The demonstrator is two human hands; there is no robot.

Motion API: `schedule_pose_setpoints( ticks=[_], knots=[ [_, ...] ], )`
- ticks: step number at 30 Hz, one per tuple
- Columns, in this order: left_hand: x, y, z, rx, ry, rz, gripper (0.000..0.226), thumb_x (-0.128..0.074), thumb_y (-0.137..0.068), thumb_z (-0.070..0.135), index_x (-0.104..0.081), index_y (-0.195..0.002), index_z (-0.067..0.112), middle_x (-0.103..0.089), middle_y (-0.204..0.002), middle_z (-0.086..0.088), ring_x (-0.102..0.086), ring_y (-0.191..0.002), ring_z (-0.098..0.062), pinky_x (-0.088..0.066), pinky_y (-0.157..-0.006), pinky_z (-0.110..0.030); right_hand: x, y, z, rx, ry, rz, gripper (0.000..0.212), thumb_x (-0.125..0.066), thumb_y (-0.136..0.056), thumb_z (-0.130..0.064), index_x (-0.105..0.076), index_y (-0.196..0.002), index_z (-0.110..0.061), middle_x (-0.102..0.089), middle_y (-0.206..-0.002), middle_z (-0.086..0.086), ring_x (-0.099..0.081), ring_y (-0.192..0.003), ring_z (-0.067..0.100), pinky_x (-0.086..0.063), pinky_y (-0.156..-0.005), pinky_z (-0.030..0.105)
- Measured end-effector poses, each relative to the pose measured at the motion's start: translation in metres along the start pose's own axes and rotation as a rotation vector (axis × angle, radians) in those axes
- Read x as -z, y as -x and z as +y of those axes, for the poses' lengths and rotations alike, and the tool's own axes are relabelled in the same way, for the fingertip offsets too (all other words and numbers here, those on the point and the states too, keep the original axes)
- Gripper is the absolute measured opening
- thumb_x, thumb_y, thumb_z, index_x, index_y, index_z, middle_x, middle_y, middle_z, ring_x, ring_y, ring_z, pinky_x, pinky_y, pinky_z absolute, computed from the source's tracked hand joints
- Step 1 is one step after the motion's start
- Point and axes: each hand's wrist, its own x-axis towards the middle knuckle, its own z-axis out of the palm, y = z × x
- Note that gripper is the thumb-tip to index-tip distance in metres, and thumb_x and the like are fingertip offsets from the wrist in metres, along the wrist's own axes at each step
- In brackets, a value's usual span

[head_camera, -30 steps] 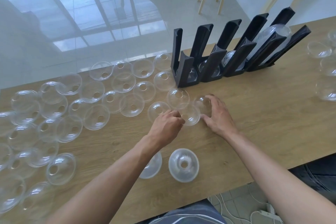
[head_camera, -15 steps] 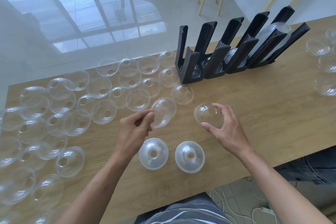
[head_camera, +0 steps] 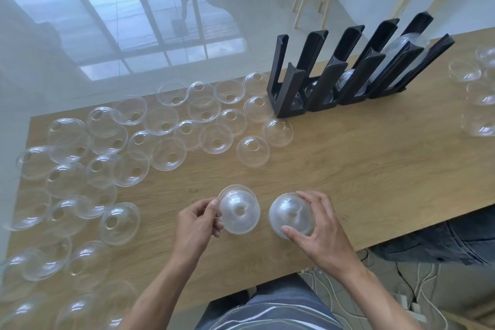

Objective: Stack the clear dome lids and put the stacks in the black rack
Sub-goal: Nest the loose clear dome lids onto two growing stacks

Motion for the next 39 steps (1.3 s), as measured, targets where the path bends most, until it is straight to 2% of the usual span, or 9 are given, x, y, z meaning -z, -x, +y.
schedule_pose_setpoints(
  ticks=[6, 9, 13, 17, 20, 24, 27, 32, 39],
  knots=[
    [-0.003, 0.001, -0.004, -0.005, -0.128, 0.065, 0.012, -0.068, -0.102, 0.026, -0.076, -0.105, 0.018, -0.075, -0.071, -0.009, -0.069, -0.060, -0.021, -0.060, -0.063, -0.042, -0.015, 0.002, 0.013, -0.052, -0.031, -0.039, 0.081, -0.079, -0.085, -0.061, -0.039, -0.152, -0.041, -0.030, -0.153, -0.027, -0.025, -0.141, -0.021, -0.031, -0.111, 0.016],
    [-0.001, 0.008, -0.004, -0.081, -0.294, 0.080, 0.011, -0.064, -0.102, 0.026, -0.072, -0.109, 0.029, -0.077, -0.088, 0.003, -0.074, -0.075, -0.017, -0.062, -0.068, -0.039, -0.020, 0.003, 0.017, -0.096, -0.045, -0.060, 0.094, -0.078, -0.083, -0.066, -0.028, -0.159, -0.041, -0.026, -0.156, -0.030, -0.022, -0.140, -0.022, -0.025, -0.113, 0.016],
    [0.003, 0.018, -0.009, -0.249, -0.519, -0.058, 0.064, -0.056, -0.091, 0.007, -0.043, -0.148, 0.034, -0.056, -0.135, 0.010, -0.059, -0.117, -0.006, -0.051, -0.095, -0.031, -0.024, 0.004, 0.022, -0.167, -0.088, -0.046, 0.106, -0.079, -0.080, -0.072, -0.023, -0.163, -0.038, -0.027, -0.158, -0.028, -0.024, -0.145, -0.010, -0.024, -0.118, 0.021],
    [-0.003, 0.020, -0.016, -0.363, -0.717, -0.265, 0.106, -0.074, -0.079, 0.037, -0.008, -0.161, 0.045, -0.022, -0.167, 0.018, -0.024, -0.152, -0.005, -0.024, -0.122, -0.040, -0.025, 0.005, 0.025, -0.176, -0.099, -0.034, 0.108, -0.078, -0.077, -0.076, -0.024, -0.163, -0.039, -0.027, -0.156, -0.030, -0.024, -0.145, -0.010, -0.023, -0.117, 0.021],
    [-0.017, 0.011, -0.021, -0.441, -0.813, -0.223, 0.115, -0.081, -0.077, 0.058, -0.007, -0.163, 0.042, -0.012, -0.172, 0.016, -0.019, -0.156, -0.009, -0.024, -0.124, -0.043, -0.027, 0.003, 0.026, -0.170, -0.112, -0.035, 0.108, -0.078, -0.078, -0.076, -0.024, -0.163, -0.038, -0.027, -0.158, -0.029, -0.023, -0.146, -0.011, -0.024, -0.118, 0.022],
    [-0.029, -0.003, -0.024, -0.469, -0.811, -0.147, 0.107, -0.081, -0.078, 0.060, -0.022, -0.162, 0.033, -0.031, -0.167, 0.007, -0.033, -0.151, -0.019, -0.036, -0.120, -0.048, -0.028, 0.000, 0.029, -0.151, -0.140, -0.034, 0.107, -0.078, -0.077, -0.076, -0.025, -0.163, -0.039, -0.028, -0.159, -0.032, -0.020, -0.144, -0.023, -0.022, -0.117, 0.014],
    [-0.036, -0.008, -0.023, -0.466, -0.807, -0.119, 0.106, -0.081, -0.075, 0.066, -0.026, -0.159, 0.032, -0.038, -0.160, 0.006, -0.039, -0.144, -0.019, -0.041, -0.116, -0.045, -0.029, -0.005, 0.031, -0.143, -0.161, -0.011, 0.106, -0.078, -0.077, -0.077, -0.028, -0.162, -0.039, -0.032, -0.159, -0.032, -0.023, -0.146, -0.018, -0.021, -0.115, 0.009],
    [-0.045, -0.010, -0.024, -0.444, -0.758, -0.062, 0.111, -0.078, -0.070, 0.077, -0.025, -0.158, 0.034, -0.040, -0.156, 0.009, -0.041, -0.139, -0.014, -0.042, -0.110, -0.038, -0.025, -0.019, 0.031, -0.140, -0.174, -0.024, 0.109, -0.079, -0.075, -0.078, -0.028, -0.163, -0.038, -0.034, -0.164, -0.023, -0.027, -0.150, -0.011, -0.024, -0.117, 0.014],
    [-0.048, -0.017, -0.018, -0.391, -0.750, -0.032, 0.122, -0.069, -0.064, 0.093, -0.022, -0.161, 0.036, -0.039, -0.158, 0.009, -0.041, -0.141, -0.013, -0.041, -0.114, -0.046, -0.004, -0.036, 0.028, -0.138, -0.133, -0.081, 0.118, -0.075, -0.071, -0.085, -0.017, -0.165, -0.042, -0.019, -0.169, -0.024, -0.017, -0.154, -0.004, -0.023, -0.122, 0.030]
  ],
)
